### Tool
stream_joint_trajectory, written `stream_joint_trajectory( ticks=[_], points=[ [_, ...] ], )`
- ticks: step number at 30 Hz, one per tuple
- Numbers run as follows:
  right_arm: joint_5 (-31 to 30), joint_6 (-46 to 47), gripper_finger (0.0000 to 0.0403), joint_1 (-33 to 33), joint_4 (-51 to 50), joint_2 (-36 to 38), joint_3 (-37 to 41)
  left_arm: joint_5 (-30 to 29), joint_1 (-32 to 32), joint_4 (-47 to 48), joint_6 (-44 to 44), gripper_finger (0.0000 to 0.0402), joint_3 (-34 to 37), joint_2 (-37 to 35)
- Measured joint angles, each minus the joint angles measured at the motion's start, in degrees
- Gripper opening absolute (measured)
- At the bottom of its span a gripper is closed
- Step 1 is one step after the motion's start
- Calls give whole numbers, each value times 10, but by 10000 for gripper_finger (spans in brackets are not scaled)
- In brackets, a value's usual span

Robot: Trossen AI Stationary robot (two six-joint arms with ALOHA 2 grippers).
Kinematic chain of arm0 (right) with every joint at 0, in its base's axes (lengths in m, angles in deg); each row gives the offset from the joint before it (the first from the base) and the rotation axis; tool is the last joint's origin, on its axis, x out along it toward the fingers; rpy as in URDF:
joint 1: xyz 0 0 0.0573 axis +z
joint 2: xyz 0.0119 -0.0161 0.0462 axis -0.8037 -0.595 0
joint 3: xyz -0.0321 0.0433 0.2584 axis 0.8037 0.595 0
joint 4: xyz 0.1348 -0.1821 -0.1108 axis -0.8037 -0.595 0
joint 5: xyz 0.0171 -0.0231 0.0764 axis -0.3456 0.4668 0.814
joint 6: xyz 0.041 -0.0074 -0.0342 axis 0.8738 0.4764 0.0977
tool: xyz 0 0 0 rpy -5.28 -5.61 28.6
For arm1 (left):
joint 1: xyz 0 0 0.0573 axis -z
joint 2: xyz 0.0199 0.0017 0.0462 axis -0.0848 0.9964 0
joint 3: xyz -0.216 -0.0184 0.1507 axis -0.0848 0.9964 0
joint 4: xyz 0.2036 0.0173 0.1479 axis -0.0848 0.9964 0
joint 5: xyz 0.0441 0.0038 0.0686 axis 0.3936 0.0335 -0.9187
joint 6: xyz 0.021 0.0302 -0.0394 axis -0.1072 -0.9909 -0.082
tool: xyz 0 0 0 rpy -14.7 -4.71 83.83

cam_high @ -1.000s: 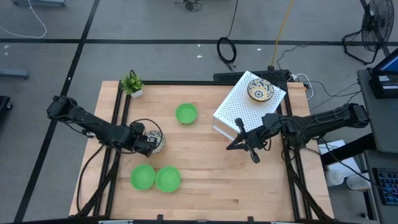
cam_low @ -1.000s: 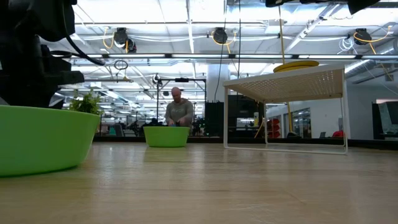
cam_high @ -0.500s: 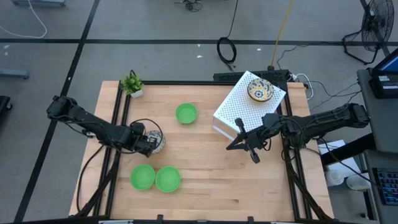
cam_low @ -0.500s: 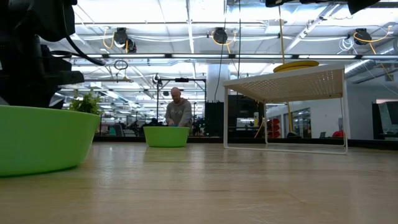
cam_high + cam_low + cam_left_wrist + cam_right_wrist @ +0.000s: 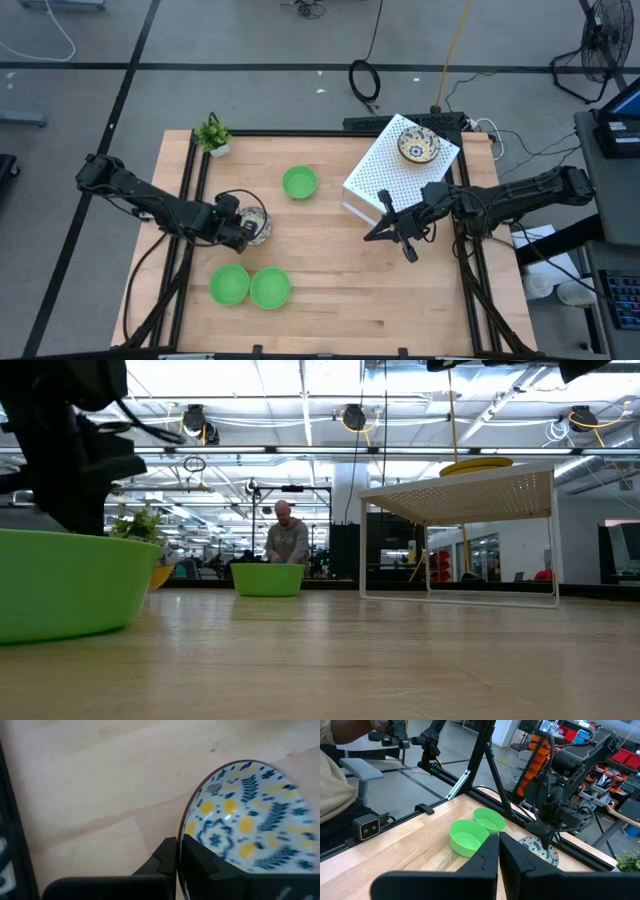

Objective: Pick & Place Mini bowls
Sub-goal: Stack the right yellow patterned bowl on top of the other yellow patterned bowls on the shelf

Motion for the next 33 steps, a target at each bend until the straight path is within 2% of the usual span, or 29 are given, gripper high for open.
stream_joint_trajectory(
  ticks=[8,10,14,21,27,33],
  points=[
    [0,0,0,0,0,0,0,-94,0,-9,-59,12,-40,-1],
    [0,0,0,0,0,0,0,-118,0,-27,-96,8,-46,-1],
    [0,-1,0,0,0,0,0,-172,0,-127,-234,11,-56,-1],
    [0,0,0,0,0,0,0,-258,0,-333,-524,8,-57,-1],
    [0,35,0,0,0,0,0,-332,0,-500,-766,8,-57,-1],
    [0,81,0,0,0,0,0,-385,0,-620,-950,9,-57,-1]
  ],
)
